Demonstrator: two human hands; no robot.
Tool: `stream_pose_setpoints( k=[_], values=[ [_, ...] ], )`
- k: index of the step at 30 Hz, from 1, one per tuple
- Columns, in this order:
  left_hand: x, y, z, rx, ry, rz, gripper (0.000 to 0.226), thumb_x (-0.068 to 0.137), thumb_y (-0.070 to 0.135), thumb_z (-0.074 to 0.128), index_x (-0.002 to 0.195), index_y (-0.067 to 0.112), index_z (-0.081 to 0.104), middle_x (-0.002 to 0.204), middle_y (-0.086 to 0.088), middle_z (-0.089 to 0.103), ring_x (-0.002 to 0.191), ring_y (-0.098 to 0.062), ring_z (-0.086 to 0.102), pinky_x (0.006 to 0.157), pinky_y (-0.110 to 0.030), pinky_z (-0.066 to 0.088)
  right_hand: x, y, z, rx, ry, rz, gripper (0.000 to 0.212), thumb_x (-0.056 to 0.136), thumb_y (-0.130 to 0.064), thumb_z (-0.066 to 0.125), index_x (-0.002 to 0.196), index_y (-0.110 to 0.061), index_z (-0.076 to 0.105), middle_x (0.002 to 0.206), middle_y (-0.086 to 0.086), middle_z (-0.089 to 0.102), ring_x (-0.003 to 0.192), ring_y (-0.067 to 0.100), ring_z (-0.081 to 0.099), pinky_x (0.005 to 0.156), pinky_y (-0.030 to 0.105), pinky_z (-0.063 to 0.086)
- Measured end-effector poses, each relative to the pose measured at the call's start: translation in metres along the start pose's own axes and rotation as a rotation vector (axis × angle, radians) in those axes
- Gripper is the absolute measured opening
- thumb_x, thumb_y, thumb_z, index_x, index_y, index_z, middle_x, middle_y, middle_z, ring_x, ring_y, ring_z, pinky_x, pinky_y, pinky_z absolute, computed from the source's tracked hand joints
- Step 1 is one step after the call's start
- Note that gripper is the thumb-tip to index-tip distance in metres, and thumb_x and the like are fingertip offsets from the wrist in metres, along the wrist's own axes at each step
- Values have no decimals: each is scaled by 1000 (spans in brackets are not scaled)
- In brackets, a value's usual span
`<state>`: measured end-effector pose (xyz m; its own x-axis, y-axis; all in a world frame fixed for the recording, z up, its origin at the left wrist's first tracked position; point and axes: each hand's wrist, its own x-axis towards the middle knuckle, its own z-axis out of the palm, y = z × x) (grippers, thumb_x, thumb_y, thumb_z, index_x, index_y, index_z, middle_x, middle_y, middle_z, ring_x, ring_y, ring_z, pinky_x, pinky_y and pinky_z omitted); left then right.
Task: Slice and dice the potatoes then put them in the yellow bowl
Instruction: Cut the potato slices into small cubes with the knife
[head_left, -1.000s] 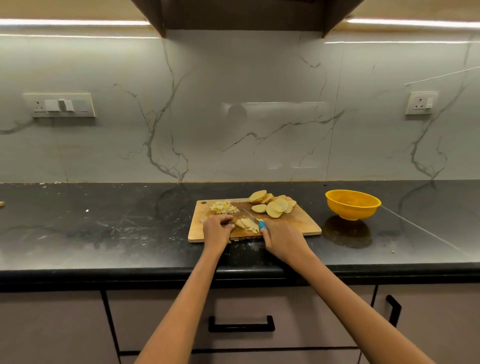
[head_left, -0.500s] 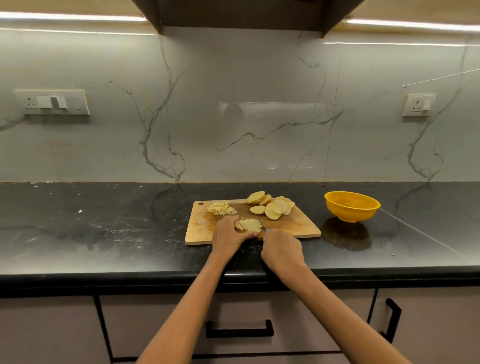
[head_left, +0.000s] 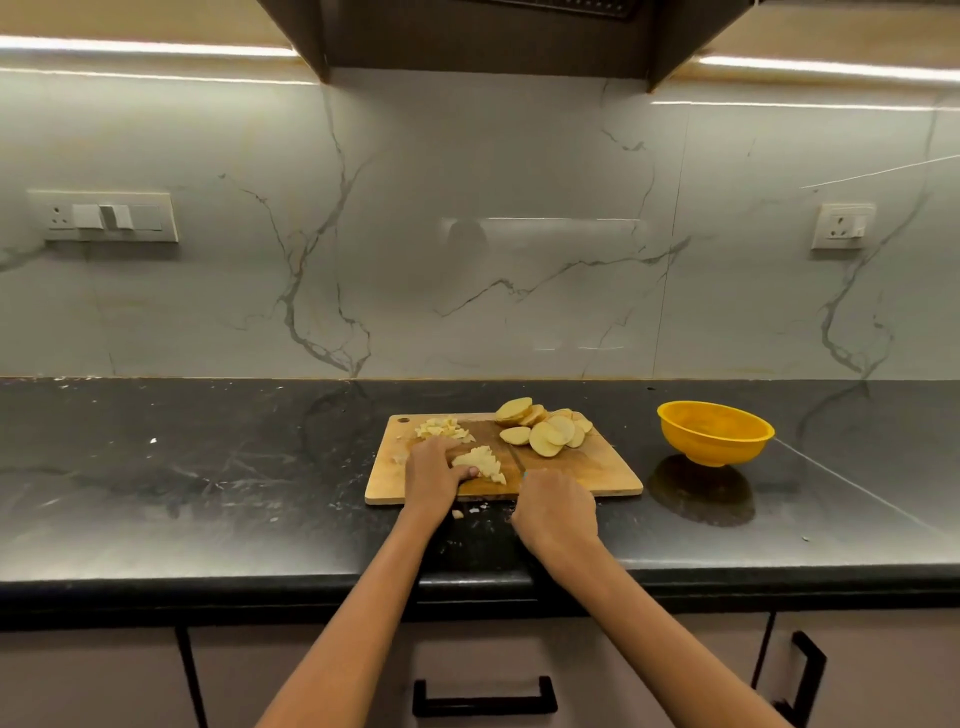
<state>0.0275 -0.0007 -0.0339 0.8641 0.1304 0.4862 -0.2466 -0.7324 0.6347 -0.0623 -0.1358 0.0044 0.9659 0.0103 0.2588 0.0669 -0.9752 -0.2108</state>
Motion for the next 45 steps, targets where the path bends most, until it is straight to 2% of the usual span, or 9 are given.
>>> stream_pose_setpoints(
  k=[6,9,11,13,18,22,33,38,45],
  values=[
    [-7,1,-7,-93,-53,-10,13,71,16,78,78,12,67,66,4,56,64,-8,47,59,-20,34,1,-32,14,-17,-23,-37,24,96,-10,45,114,-8,62,114,11,63,102,24,62,77,31,48],
    [-9,1,-6,-77,-68,1,24,72,12,72,62,16,51,54,7,41,58,-8,35,51,-19,26,13,-41,8,66,-4,-15,21,95,-13,48,109,-8,63,109,8,65,100,22,62,73,27,44],
    [-11,2,-4,-60,-64,-6,12,73,14,72,72,19,62,69,5,57,72,-13,52,63,-18,39,21,-38,0,93,35,-1,21,95,-16,50,110,-8,62,108,7,65,100,22,62,72,27,42],
    [-10,3,2,-46,-57,-11,31,74,22,73,99,6,67,96,-7,67,96,-24,60,80,-29,46,28,-31,-5,119,58,14,23,95,-18,49,111,-7,61,109,7,65,101,23,62,74,28,44],
    [3,5,7,43,-32,-28,28,76,34,73,70,14,54,78,-4,59,77,-19,51,62,-25,30,35,-14,-1,127,-5,2,24,97,-18,45,110,-6,61,110,10,65,101,24,62,75,28,44],
    [21,-1,3,89,6,-80,43,79,33,72,108,2,62,107,-10,63,102,-24,54,82,-30,40,31,-5,7,87,-9,0,20,95,-15,46,105,-8,62,105,8,66,96,22,63,69,25,42],
    [33,-30,-23,-38,34,-178,25,89,14,61,111,5,67,115,-14,66,110,-29,57,99,-37,41,33,-24,14,102,2,-35,20,94,-14,49,109,-9,61,109,7,65,99,21,61,79,28,46],
    [29,-38,-21,187,-102,-189,23,96,19,49,87,3,61,96,-17,66,89,-30,58,73,-34,42,24,-10,22,54,31,6,18,94,-13,50,107,-9,61,104,5,66,94,19,63,75,27,47],
    [18,-29,-22,222,-114,-181,27,98,19,45,94,0,65,100,-14,64,92,-28,58,78,-32,42,33,-7,23,130,78,-5,22,99,-21,44,108,-10,61,106,5,66,97,20,63,72,26,43]
  ],
)
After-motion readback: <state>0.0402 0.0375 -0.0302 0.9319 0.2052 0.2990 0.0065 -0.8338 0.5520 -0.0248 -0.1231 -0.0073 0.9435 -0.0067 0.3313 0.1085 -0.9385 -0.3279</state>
